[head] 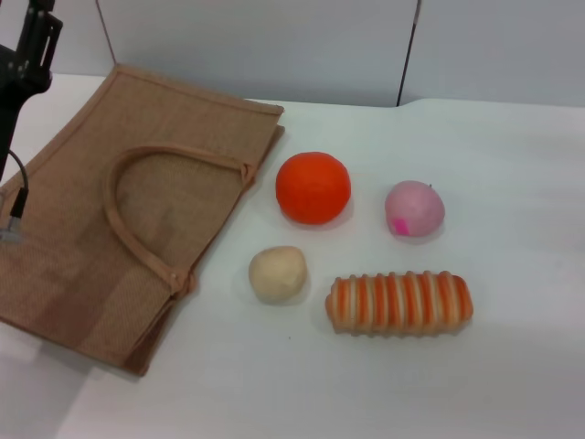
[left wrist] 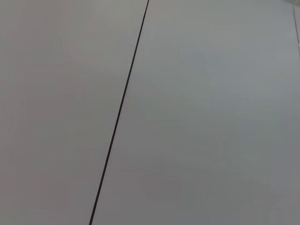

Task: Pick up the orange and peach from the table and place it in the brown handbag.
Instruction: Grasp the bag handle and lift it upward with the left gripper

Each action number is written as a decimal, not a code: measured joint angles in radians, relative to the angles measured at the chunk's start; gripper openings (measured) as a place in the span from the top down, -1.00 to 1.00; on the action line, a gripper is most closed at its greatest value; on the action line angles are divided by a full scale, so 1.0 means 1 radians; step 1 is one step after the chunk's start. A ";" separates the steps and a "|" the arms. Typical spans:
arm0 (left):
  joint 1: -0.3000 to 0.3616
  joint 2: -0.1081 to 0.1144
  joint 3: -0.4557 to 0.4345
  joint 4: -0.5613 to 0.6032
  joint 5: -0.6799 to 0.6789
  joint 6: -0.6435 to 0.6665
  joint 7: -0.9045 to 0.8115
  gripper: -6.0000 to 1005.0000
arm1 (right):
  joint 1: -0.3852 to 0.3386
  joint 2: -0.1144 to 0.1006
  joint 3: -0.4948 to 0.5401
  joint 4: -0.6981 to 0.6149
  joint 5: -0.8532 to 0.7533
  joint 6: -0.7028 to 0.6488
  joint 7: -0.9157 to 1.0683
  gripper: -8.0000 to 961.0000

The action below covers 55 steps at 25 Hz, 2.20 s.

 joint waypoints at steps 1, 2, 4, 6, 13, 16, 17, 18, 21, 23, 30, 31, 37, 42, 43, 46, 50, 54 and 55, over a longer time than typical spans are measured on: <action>0.000 0.000 0.000 0.000 0.000 0.003 0.000 -0.35 | 0.000 0.000 0.000 0.000 0.000 0.000 0.000 -0.78; 0.000 0.000 0.000 0.000 0.000 0.006 0.000 -0.35 | 0.000 0.000 0.000 0.000 0.000 0.000 0.000 -0.77; -0.001 0.000 0.000 0.000 0.000 0.010 0.000 -0.34 | 0.000 0.000 0.000 0.000 0.000 0.000 0.000 -0.77; -0.003 0.001 0.000 0.000 0.000 0.012 -0.001 -0.34 | 0.000 0.000 0.000 0.000 0.000 0.000 0.000 -0.77; -0.013 0.003 0.000 0.001 0.000 0.060 -0.029 -0.32 | 0.000 0.000 0.000 0.000 0.000 0.000 0.000 -0.77; -0.026 0.008 0.014 0.011 0.001 0.117 -0.104 -0.31 | -0.001 0.000 0.000 0.000 0.000 0.000 0.000 -0.77; -0.030 0.010 0.021 0.016 0.002 0.135 -0.130 -0.31 | -0.001 0.000 0.000 0.000 0.000 0.000 0.000 -0.77; -0.034 0.012 0.032 0.028 0.003 0.160 -0.168 -0.31 | -0.002 0.000 0.000 0.000 0.000 0.000 0.000 -0.77; -0.037 0.012 0.049 0.059 0.006 0.195 -0.235 -0.30 | -0.003 0.000 0.000 0.000 0.000 0.001 0.000 -0.77; -0.039 0.013 0.067 0.095 0.018 0.243 -0.322 -0.30 | -0.003 0.000 0.000 0.000 0.000 0.003 0.000 -0.77; -0.052 0.014 0.084 0.262 0.164 0.397 -0.657 -0.28 | -0.004 -0.002 0.000 0.000 0.000 0.005 0.000 -0.77; -0.058 0.014 0.084 0.303 0.218 0.427 -0.732 -0.28 | -0.005 -0.002 0.000 0.000 0.000 0.006 0.000 -0.77; -0.108 0.014 0.085 0.545 0.583 0.520 -1.192 -0.26 | -0.005 -0.002 0.000 0.000 0.000 0.007 0.000 -0.77; -0.147 0.015 0.084 0.671 0.803 0.523 -1.414 -0.25 | -0.005 -0.002 0.000 0.000 0.000 0.007 0.000 -0.77; -0.155 0.016 0.084 0.689 0.848 0.523 -1.447 -0.25 | -0.004 -0.002 0.000 0.000 0.000 0.007 0.000 -0.77; -0.187 0.026 0.084 0.725 1.007 0.524 -1.566 -0.24 | -0.004 -0.003 0.000 0.000 0.000 0.009 0.000 -0.77; -0.225 0.033 0.085 0.773 1.184 0.525 -1.695 -0.23 | -0.004 -0.003 0.000 0.000 0.000 0.010 0.000 -0.77; -0.255 0.034 0.084 0.824 1.326 0.521 -1.793 -0.22 | -0.004 -0.003 0.000 -0.001 0.000 0.011 0.000 -0.77; -0.259 0.035 0.084 0.837 1.356 0.518 -1.811 -0.22 | -0.004 -0.003 0.000 -0.001 0.000 0.012 0.000 -0.77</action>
